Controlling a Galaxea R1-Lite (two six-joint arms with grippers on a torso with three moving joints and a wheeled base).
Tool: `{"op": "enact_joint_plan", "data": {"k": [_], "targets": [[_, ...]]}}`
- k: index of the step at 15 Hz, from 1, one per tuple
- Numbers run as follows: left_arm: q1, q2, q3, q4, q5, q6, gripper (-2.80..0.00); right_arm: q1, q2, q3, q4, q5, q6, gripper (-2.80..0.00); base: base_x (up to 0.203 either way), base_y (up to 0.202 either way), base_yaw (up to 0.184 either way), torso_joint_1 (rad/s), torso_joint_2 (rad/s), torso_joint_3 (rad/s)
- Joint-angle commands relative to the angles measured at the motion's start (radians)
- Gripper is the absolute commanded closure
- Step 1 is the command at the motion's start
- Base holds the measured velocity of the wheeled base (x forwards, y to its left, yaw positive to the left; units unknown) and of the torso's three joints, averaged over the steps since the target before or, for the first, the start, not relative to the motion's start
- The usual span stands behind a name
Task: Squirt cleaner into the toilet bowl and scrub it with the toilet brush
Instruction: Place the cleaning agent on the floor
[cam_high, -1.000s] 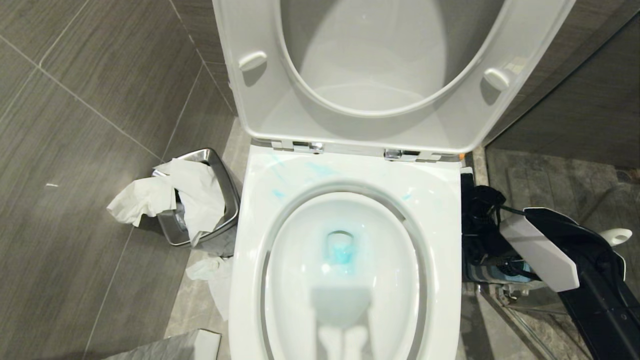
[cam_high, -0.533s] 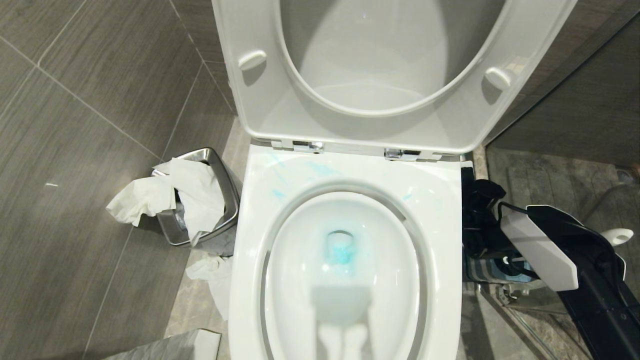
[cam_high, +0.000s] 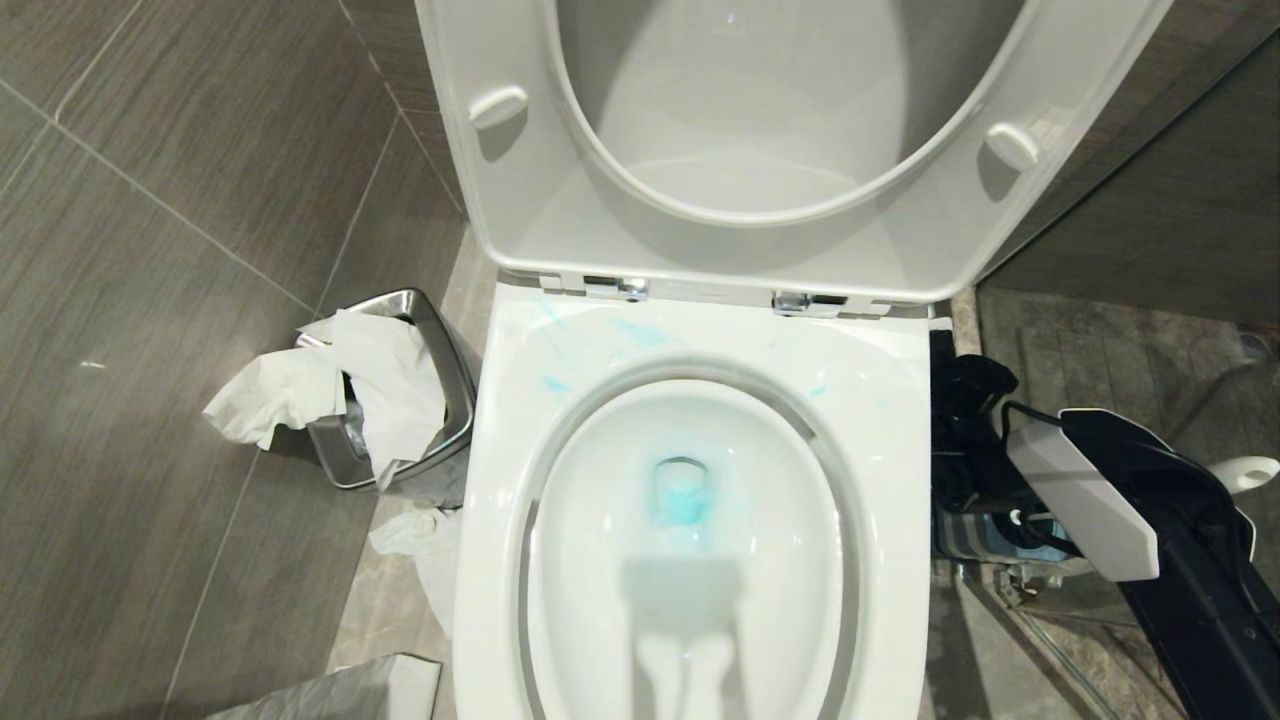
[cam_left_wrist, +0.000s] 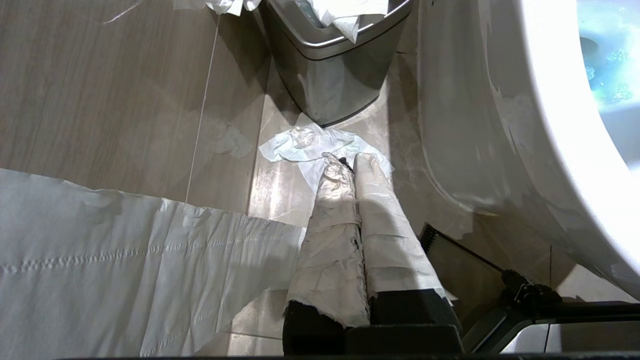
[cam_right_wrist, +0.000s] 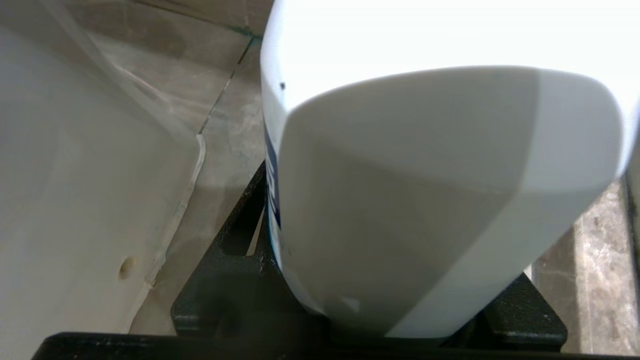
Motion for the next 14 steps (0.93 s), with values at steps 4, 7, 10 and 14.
{"op": "enact_joint_plan", "data": {"k": [4, 7, 10, 14], "targets": [[-0.001, 0.001, 0.000, -0.002, 0.000, 0.000, 0.00, -0.002, -0.001, -0.035, 0.004, 0.004, -0.013, 0.00, 0.000, 0.000, 0.000, 0.000, 0.00, 0.000], [-0.001, 0.001, 0.002, -0.005, 0.000, 0.000, 0.00, -0.003, 0.008, -0.066, 0.006, 0.008, -0.013, 0.00, 0.000, 0.000, 0.000, 0.000, 0.00, 0.000], [-0.001, 0.001, 0.002, -0.005, 0.000, 0.000, 0.00, -0.008, 0.000, -0.058, 0.022, 0.006, -0.014, 0.00, 0.000, 0.000, 0.000, 0.000, 0.00, 0.000], [-0.001, 0.001, 0.002, -0.007, -0.002, 0.002, 0.00, -0.022, -0.019, -0.051, 0.049, 0.006, -0.015, 0.00, 0.000, 0.000, 0.000, 0.000, 0.00, 0.000]]}}
